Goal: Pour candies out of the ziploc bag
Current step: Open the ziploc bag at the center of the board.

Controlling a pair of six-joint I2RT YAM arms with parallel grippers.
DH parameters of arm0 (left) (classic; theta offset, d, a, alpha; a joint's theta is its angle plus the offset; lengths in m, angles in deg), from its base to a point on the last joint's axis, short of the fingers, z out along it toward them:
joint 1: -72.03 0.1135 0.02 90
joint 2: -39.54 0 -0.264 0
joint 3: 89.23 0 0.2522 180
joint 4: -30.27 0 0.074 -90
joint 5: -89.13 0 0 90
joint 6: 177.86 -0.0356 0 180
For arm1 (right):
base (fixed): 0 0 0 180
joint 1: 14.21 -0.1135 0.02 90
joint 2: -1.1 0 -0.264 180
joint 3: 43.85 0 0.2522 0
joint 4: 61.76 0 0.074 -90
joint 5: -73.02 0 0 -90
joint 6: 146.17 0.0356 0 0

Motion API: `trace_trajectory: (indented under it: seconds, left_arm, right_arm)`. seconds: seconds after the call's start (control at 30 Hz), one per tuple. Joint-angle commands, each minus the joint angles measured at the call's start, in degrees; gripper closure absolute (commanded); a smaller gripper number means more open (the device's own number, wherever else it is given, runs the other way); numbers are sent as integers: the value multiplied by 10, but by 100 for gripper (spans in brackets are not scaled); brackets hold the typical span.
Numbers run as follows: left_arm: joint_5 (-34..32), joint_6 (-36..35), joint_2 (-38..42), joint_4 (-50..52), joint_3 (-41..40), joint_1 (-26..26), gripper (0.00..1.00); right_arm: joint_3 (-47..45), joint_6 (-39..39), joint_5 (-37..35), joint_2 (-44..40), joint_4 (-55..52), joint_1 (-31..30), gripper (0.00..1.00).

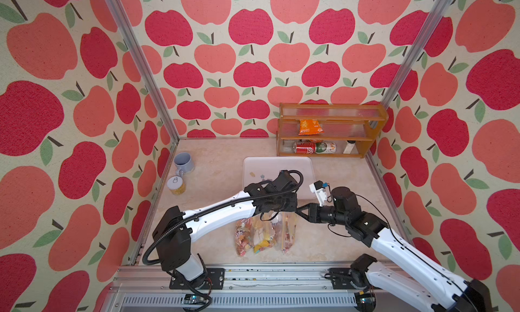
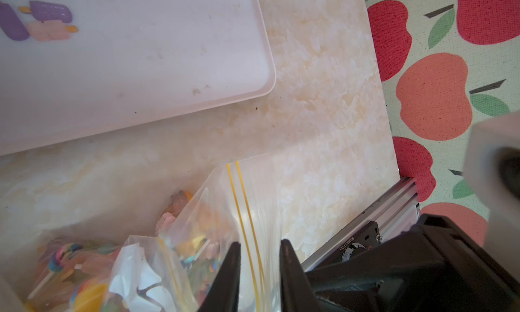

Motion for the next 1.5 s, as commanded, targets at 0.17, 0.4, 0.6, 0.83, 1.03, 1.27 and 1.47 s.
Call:
trace_trajectory:
  seconds: [0.17, 0.4, 0.6, 0.83, 1.03, 1.27, 1.47]
  left_arm:
    - [11, 14, 32, -20, -27, 7, 84]
    - [15, 28, 48, -38, -58, 15, 93]
    - [24, 28, 74, -74, -78, 15, 83]
    - [28, 26, 84, -79, -85, 17, 81]
    - [30, 31, 93, -87, -97, 17, 82]
    - [37, 28, 87, -86, -88, 17, 76]
    - [43, 28, 83, -92, -87, 18, 77]
  right_arm:
    - [3, -5, -19, -15, -25, 2, 76]
    - [11, -7, -23, -41, -51, 18, 76]
    - [11, 1, -19, -38, -38, 20, 75]
    - [13, 9, -16, -34, -26, 21, 73]
    - [14, 15, -14, -35, -19, 22, 73]
    - [8, 28, -1, -30, 9, 22, 73]
    - [-2, 36, 3, -23, 26, 22, 73]
